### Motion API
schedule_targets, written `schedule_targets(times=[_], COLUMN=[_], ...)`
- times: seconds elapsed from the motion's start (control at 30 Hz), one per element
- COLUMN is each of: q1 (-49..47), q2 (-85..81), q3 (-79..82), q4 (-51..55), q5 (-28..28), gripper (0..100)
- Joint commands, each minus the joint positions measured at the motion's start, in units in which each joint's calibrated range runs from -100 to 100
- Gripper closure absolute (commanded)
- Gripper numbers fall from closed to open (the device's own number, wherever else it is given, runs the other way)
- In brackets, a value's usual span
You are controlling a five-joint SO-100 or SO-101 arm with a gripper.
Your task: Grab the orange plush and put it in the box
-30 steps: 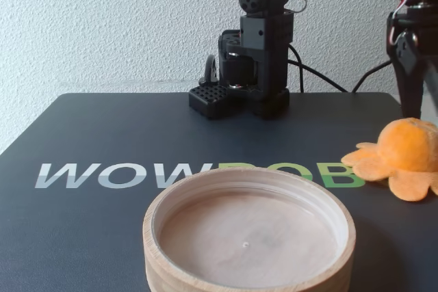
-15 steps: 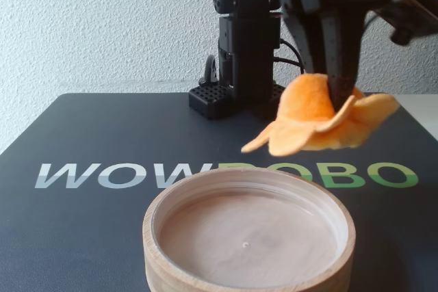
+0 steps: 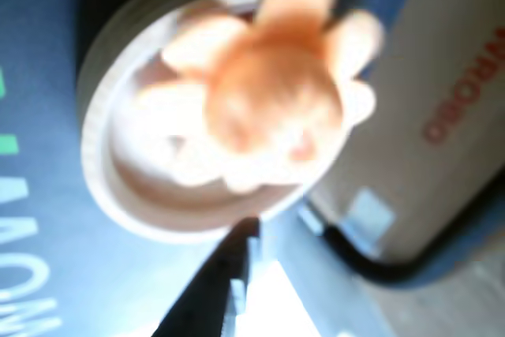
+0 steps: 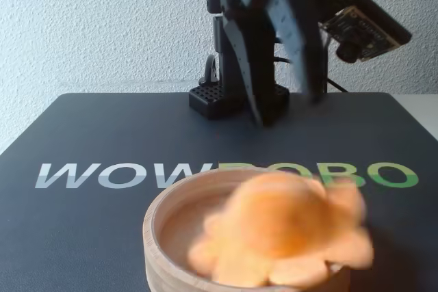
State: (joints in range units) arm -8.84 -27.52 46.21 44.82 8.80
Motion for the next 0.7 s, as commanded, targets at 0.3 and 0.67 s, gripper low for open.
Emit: schedule_targets(times=[0.3,0.67], q1=[0.8,3.2], q2=[-2.1,-2.0], q3=[-10.9,-10.8], q4=[28.5,25.9], q5=[-8.8,-10.9], gripper=[72,97])
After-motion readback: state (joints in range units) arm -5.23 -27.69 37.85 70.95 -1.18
